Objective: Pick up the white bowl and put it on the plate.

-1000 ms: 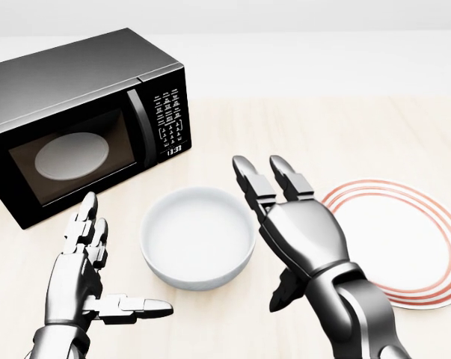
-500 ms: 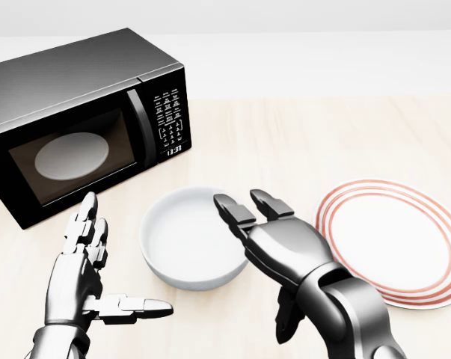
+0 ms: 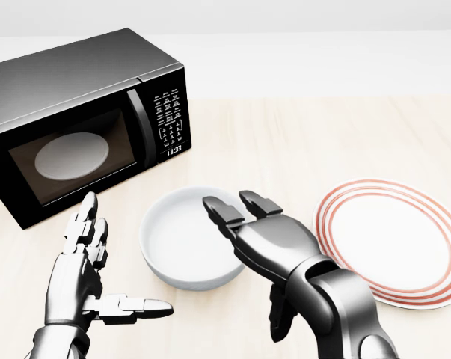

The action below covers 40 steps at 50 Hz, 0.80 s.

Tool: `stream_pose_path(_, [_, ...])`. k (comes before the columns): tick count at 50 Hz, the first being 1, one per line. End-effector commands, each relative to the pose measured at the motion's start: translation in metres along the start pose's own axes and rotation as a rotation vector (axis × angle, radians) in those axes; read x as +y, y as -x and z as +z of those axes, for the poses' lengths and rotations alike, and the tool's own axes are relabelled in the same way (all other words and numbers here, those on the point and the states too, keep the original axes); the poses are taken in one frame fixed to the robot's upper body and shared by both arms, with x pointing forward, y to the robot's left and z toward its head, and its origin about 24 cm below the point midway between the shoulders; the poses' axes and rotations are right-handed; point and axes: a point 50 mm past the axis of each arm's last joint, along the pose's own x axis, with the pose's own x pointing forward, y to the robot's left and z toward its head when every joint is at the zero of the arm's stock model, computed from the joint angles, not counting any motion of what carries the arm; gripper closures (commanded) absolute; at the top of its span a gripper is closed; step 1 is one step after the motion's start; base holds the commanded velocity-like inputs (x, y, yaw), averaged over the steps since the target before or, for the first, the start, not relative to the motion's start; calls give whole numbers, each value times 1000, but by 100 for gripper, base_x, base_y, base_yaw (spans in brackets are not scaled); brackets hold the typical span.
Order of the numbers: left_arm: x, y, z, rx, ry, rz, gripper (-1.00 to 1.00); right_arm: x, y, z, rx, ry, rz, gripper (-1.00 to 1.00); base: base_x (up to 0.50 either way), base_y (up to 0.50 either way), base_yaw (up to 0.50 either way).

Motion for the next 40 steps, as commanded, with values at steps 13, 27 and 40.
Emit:
stream_pose_path(13, [0,0,0,0,0,0,-100,12,-27,6,-4,19,109,-100,0,0,0])
stream_pose_path(27, [0,0,0,0,0,0,-100,18,-34,4,0,18,150,-100,0,0,0])
stream_pose_path(40, [0,0,0,0,0,0,-100,31,-42,2,15,18,223,-100,0,0,0])
